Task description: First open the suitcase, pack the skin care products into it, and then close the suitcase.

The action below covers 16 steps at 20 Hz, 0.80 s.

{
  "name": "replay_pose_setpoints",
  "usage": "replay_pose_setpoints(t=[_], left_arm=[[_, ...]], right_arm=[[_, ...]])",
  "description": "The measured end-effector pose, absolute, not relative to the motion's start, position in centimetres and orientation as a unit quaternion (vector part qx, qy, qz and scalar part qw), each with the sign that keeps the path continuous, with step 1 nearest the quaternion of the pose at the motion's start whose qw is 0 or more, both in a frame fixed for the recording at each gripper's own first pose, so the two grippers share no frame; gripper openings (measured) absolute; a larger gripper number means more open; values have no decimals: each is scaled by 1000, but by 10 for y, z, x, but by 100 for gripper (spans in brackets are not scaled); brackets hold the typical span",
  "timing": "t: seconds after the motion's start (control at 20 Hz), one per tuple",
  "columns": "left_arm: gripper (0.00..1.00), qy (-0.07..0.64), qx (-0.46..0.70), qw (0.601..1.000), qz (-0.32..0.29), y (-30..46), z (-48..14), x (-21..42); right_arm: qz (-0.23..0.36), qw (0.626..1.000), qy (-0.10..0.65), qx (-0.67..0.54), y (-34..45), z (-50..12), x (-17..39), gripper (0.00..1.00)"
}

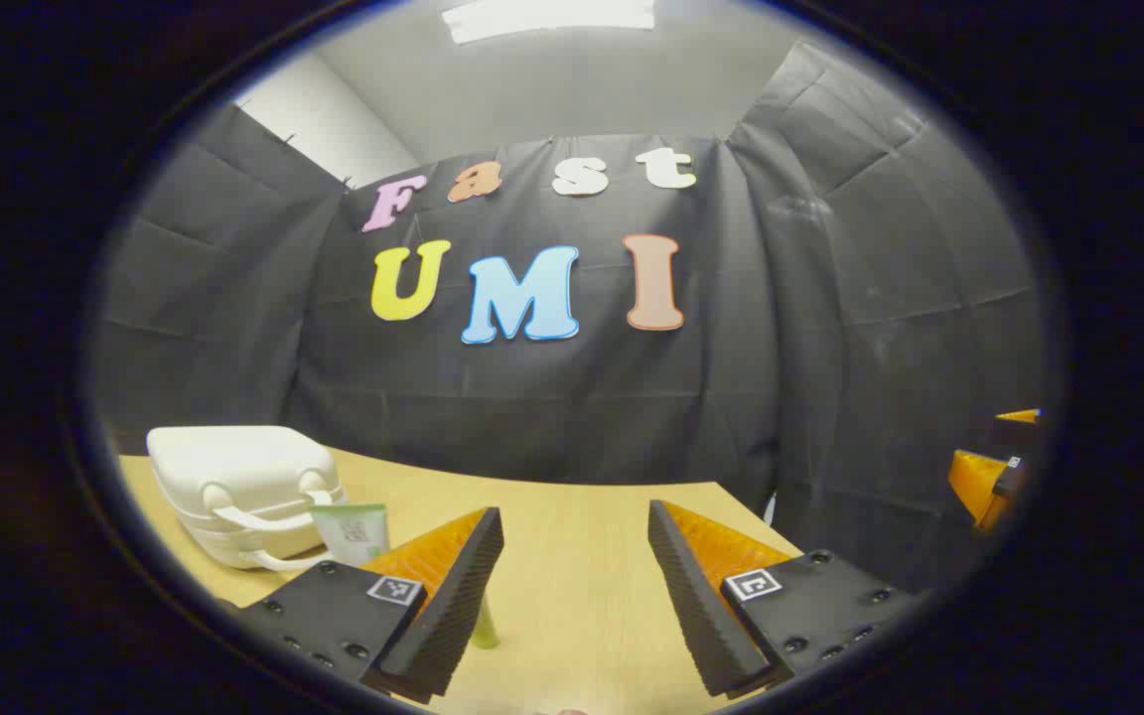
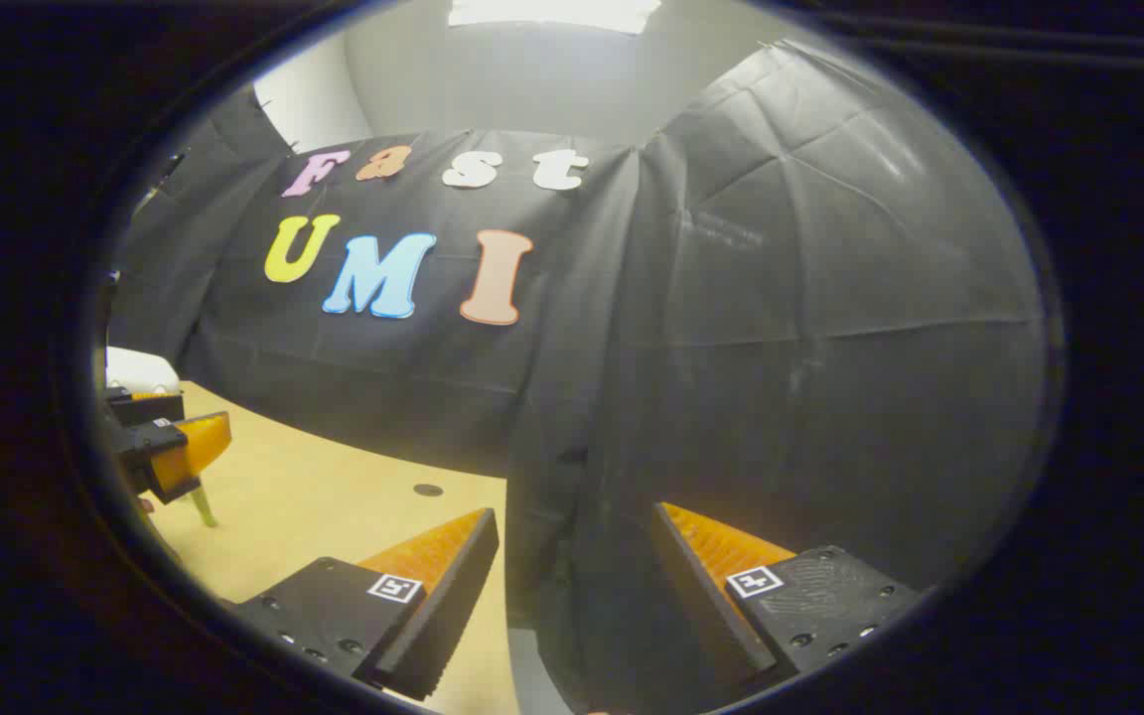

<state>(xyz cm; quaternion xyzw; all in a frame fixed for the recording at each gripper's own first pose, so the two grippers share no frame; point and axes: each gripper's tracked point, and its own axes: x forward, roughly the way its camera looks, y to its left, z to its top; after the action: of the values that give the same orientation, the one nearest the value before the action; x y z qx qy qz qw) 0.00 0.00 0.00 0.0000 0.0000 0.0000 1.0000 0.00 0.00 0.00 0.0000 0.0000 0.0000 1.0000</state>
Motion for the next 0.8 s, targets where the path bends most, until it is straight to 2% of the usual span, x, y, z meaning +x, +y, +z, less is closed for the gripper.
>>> replay_pose_setpoints(t=[0.25, 0.5, 0.65, 0.8], left_arm=[[95, 5, 7, 1000, -24, 96, 68, -45], [95, 26, 30, 999, -8, 224, 125, -59], [94, 39, 40, 998, -7, 272, 138, -53], [95, 52, 33, 998, -15, 288, 141, -38]], right_arm=[[41, 998, 3, 40, 114, 75, -47, 95], [92, 989, 20, 118, 227, 138, -69, 95], [111, 987, 11, 113, 262, 163, -69, 95], [131, 987, 11, 93, 282, 178, -62, 95]])
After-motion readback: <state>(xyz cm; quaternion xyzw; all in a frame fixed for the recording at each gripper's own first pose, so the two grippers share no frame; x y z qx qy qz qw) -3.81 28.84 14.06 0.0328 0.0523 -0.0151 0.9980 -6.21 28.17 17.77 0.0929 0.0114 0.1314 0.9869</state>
